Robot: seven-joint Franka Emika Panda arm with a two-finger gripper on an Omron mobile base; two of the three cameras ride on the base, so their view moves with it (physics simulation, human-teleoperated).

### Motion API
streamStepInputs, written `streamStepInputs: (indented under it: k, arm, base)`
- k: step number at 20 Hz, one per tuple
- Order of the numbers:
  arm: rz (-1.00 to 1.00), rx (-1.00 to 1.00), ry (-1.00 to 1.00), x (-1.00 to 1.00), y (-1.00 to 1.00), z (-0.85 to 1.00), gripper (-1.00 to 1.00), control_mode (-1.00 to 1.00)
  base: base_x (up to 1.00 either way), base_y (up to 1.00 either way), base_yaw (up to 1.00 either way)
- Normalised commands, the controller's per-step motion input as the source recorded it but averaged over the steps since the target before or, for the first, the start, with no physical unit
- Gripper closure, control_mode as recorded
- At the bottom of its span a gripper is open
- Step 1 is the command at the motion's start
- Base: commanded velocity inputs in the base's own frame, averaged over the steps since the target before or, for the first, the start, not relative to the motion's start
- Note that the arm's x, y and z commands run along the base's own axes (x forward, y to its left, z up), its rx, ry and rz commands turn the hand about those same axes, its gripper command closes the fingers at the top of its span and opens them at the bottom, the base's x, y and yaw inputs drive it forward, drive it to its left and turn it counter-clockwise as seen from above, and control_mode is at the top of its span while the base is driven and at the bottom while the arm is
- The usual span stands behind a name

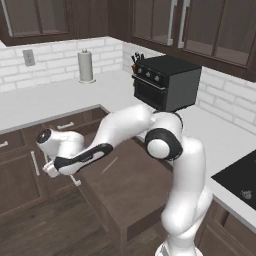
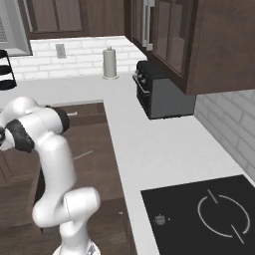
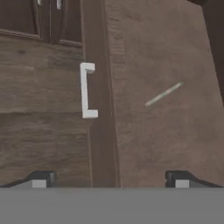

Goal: Take a straw from the drawer in front and place it inside the glass cup on the dining counter.

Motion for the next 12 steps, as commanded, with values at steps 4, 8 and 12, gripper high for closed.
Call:
streamStepInputs:
  k: [4,8,12]
  arm:
    - [-0.08,0.21,0.02,0.17,-0.99,0.61,-1.00,-1.00]
    - [-0.08,0.14,0.09,0.28,-0.80,0.07,-1.00,-1.00]
    - [-0.04,0.09,0.10,0.25,-0.55,-0.33,-1.00,-1.00]
  base:
    - [0.00,0.00,0.00]
    - [0.00,0.00,0.00]
    - [0.00,0.00,0.00]
